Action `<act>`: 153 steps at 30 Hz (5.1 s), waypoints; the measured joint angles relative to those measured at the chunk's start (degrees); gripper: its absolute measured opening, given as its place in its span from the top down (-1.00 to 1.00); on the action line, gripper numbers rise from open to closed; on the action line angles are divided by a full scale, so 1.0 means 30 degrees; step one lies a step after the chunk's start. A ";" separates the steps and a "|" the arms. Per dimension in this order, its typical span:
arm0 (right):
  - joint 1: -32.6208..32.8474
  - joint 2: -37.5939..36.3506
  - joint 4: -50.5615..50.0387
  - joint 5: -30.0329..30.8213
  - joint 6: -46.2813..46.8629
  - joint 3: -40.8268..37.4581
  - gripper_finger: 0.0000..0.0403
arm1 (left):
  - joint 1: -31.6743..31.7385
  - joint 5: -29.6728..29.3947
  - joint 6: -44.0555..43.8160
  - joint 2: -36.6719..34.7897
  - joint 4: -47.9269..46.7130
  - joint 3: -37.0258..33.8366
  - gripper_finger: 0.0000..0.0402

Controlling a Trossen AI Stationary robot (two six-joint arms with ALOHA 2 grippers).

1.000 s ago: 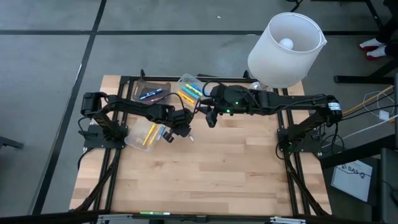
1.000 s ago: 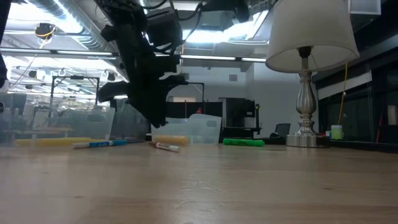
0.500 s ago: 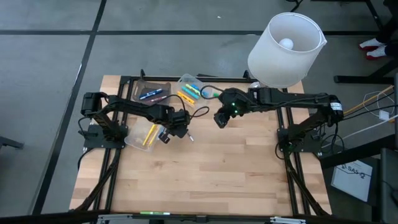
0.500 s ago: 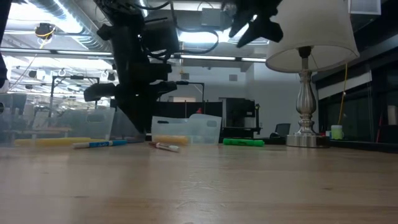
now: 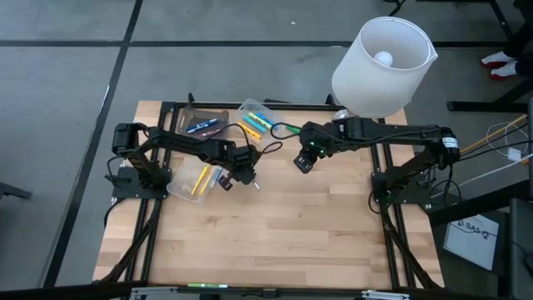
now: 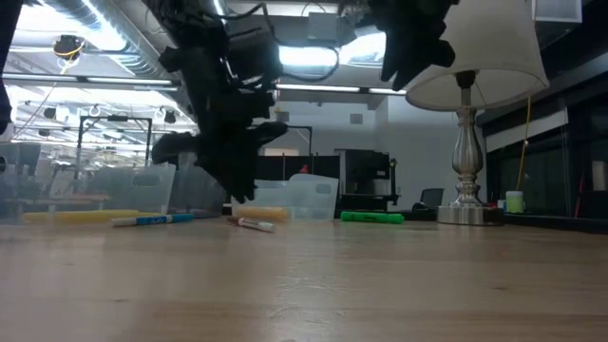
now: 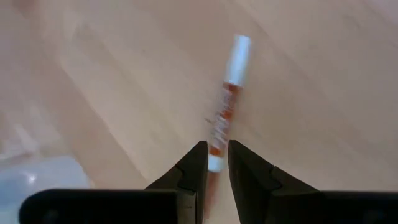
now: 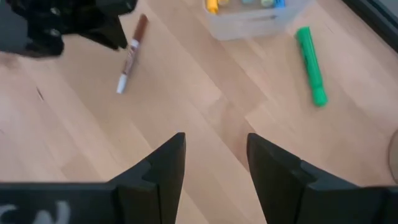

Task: Pick & Place Markers
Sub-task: Put the brown marker into the black bin

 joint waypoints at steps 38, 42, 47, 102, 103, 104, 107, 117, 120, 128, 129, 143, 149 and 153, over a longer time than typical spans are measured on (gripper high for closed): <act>0.0015 0.0101 0.3833 0.0885 0.3785 -0.3719 0.15 | 0.0257 -0.0139 -0.7082 -0.0676 0.1254 0.0821 0.71; 0.0015 0.0464 0.7555 0.0808 0.5082 -0.5311 0.15 | 0.0242 -0.0231 -0.9583 -0.2587 0.1104 0.0821 0.71; 0.0015 0.1695 1.1644 0.0626 0.5138 -0.6531 0.15 | 0.0228 -0.1241 -1.1645 -0.5126 0.0622 0.0821 0.71; 0.0750 1.3510 1.1291 -0.1235 0.0831 0.1464 0.15 | 0.0263 -0.5612 -1.6091 -1.1238 -0.2259 0.0799 0.71; 0.0750 1.3522 1.1284 -0.1210 0.0740 0.1464 0.15 | 0.0264 -0.5613 -1.6091 -1.1238 -0.2260 0.0799 0.71; 0.0750 1.3524 1.1275 -0.1207 0.0604 0.1464 0.16 | 0.0257 -0.5606 -1.6084 -1.1238 -0.2259 0.0799 0.71; 0.0744 1.3543 1.1223 -0.1210 0.0379 0.1458 0.23 | 0.0264 -0.5613 -1.6084 -1.1238 -0.2259 0.0799 0.71; 0.0737 1.3566 1.1170 -0.1045 -0.0788 0.1432 0.88 | 0.0264 -0.5613 -1.6075 -1.1238 -0.2251 0.0799 0.71; 0.0736 1.3566 1.1211 -0.1314 -0.0840 0.1435 0.87 | 0.0259 -0.5565 -1.6258 -1.1238 -0.2245 0.0799 0.71; 0.0659 1.3478 1.1204 -0.2389 -0.0709 0.1428 0.87 | 0.0264 -0.5046 -1.7555 -1.2125 -0.2344 0.0799 0.71; 0.0619 1.3468 1.1189 -0.2547 -0.0758 0.1428 0.87 | 0.0264 -0.5093 -1.7571 -1.2388 -0.2463 0.0799 0.71; 0.0084 1.2528 1.2893 -0.4990 -0.0647 0.1311 0.87 | 0.0264 -0.6425 -1.9412 -1.6118 -0.3359 0.0799 0.71; 0.0000 1.2501 1.4429 -0.5977 -0.0064 0.1333 0.87 | 0.0264 -0.6597 -2.0066 -1.7041 -0.3195 0.0804 0.71; -0.0022 1.2480 1.5379 -0.6420 0.0062 0.1333 0.87 | 0.0264 -0.6604 -2.0299 -1.7553 -0.3069 0.0807 0.71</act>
